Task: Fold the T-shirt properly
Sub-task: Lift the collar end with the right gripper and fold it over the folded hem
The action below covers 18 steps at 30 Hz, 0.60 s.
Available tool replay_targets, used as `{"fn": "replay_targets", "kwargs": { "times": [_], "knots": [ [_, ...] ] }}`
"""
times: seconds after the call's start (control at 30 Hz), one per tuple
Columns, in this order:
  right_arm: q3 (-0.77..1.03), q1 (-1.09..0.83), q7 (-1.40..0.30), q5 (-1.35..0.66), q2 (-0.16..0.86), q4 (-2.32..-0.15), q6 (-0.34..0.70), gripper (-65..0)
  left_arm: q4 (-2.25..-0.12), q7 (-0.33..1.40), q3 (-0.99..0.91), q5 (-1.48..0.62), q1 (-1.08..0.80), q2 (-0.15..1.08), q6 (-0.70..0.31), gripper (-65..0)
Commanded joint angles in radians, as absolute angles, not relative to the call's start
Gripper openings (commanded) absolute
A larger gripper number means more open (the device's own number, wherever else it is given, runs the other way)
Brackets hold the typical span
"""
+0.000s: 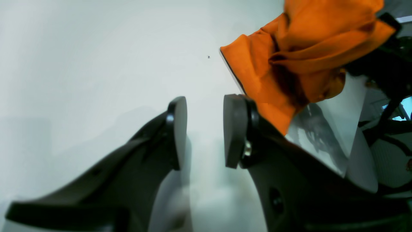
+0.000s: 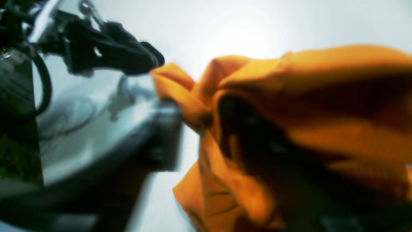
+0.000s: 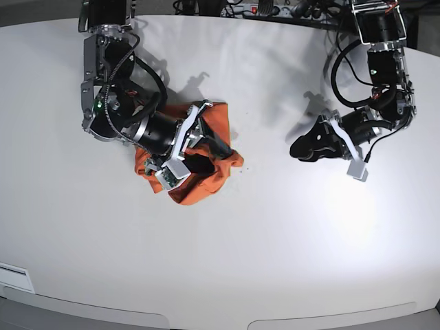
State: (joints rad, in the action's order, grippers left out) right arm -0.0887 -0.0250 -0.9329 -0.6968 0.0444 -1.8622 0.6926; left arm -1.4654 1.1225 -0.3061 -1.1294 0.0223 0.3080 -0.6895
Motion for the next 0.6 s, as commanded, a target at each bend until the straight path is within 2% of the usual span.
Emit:
{"fn": "replay_targets", "kwargs": {
  "times": [0.0,0.13,0.3,0.57],
  "knots": [
    [-0.091,0.012,-0.924,-0.739,0.044,-1.887,0.698,-25.8,-1.482,1.104,-0.309,-1.159,0.039,0.321,-0.698,-43.8],
    [-0.090,0.064,-1.079,-0.899,0.065,-2.011,0.698,-25.7,-1.482,1.101,-0.309,-1.161,0.039,0.321,-0.698,-43.8],
    [-0.013,0.036,-1.082,-0.878,0.117,-2.214,0.698,-26.0,-1.482,1.101,-0.309,-1.161,0.039,0.321,-0.698,-43.8],
    [0.038,-0.041,-1.065,-0.883,0.130,-2.135,0.698,-26.0,-1.482,1.101,-0.309,-1.161,0.039,0.318,-0.698,-43.8]
  ]
}}
